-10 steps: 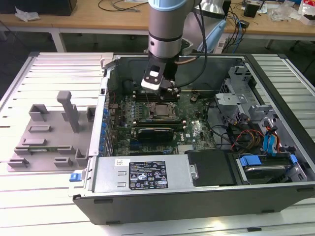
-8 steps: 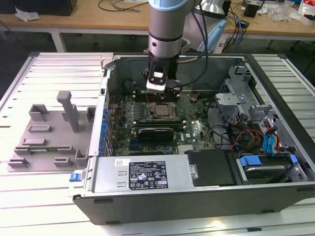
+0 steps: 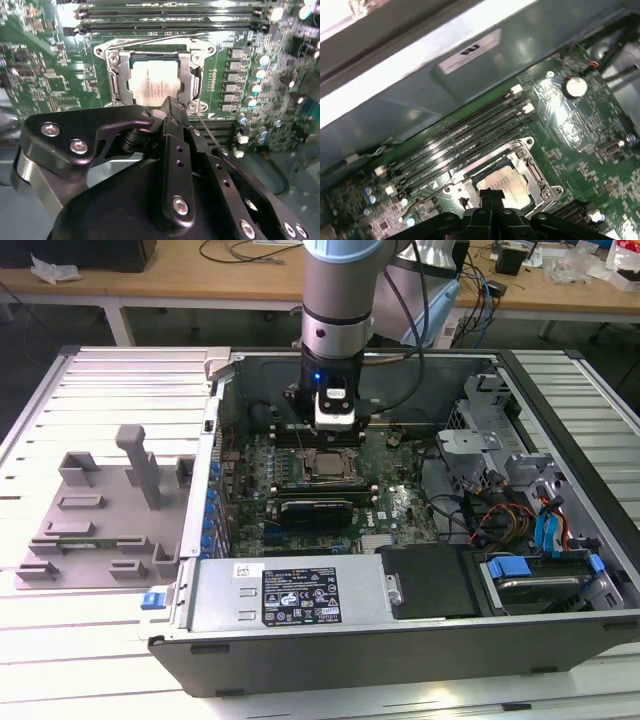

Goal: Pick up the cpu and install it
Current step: 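Close the cpu cover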

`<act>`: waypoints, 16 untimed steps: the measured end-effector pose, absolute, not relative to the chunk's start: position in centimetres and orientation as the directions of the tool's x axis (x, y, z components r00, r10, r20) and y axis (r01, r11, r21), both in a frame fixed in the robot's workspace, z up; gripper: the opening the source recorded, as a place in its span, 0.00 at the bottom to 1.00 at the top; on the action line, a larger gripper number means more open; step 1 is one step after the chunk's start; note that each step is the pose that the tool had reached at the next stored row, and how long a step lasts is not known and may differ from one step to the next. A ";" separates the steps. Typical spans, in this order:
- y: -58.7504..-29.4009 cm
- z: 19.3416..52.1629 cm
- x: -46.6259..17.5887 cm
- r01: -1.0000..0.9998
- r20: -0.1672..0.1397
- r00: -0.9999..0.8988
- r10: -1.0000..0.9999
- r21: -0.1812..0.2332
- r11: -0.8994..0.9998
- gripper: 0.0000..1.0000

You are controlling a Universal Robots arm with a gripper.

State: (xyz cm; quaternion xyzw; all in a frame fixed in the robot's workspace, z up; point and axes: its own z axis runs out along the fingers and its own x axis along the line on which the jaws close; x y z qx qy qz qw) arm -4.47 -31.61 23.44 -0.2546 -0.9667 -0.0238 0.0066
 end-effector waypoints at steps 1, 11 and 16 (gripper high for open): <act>-31.6 23.4 -4.5 0.445 0.025 -0.895 0.445 0.042 0.894 0.11; -31.6 23.2 -4.5 0.072 0.024 -0.997 0.071 0.038 0.997 0.11; -31.6 23.2 -4.5 0.014 0.024 -1.000 0.014 0.033 0.999 0.11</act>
